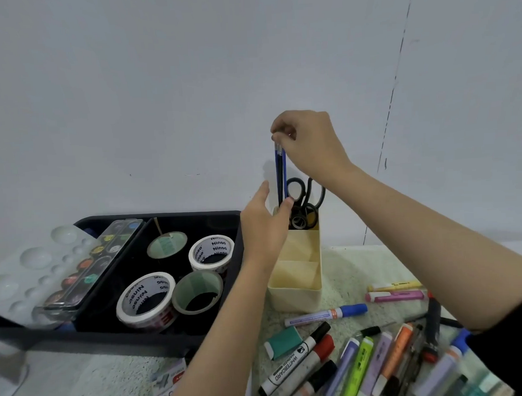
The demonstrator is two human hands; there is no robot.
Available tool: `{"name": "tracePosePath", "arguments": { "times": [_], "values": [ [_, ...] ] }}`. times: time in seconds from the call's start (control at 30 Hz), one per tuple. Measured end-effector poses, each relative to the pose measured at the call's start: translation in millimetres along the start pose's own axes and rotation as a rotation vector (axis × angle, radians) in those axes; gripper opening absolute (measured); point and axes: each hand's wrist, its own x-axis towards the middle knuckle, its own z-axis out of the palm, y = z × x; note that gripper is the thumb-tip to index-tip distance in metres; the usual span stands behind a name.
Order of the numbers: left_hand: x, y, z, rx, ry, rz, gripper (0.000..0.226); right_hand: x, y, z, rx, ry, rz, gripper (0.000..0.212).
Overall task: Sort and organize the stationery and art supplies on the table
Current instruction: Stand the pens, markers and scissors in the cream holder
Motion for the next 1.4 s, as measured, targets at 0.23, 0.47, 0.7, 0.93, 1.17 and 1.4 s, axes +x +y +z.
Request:
{"name": "tracePosePath", "arguments": {
  "times": [0.23,0.47,0.7,0.93,1.17,1.4],
  "values": [
    [41.2,7.4,-2.6,0.062,-0.046,0.085,0.037,1.3,4.6,-1.7,0.116,-0.036,0.072,0.010],
    [49.8,-2.4,-1.3,0.012,-0.131,0.036,0.026,2.3,17.0,-1.7,0.220,-0.109,0.130,0.009],
    [46.7,-17.0,2.3,0.127,-0.140,0.004,0.018,-3.5,28.1,14.3,0.200,-0.171,0.153,0.010],
    [33.9,-28.7,7.7,0.062,-0.110,-0.206,0.047,-11.9,39.7,26.5,-0.054,-0.228,0.126,0.009],
    [-3.0,-45.5,16.4,-0.161,-0.078,-0.257,0.047,-22.5,47.5,34.1,-0.122,-0.365,0.038,0.024],
    [-13.7,-55.3,12.8,-0.158,0.046,-0.158,0.035,-44.9,54.1,26.6,0.039,-0.242,-0.008,0.039]
  ]
}}
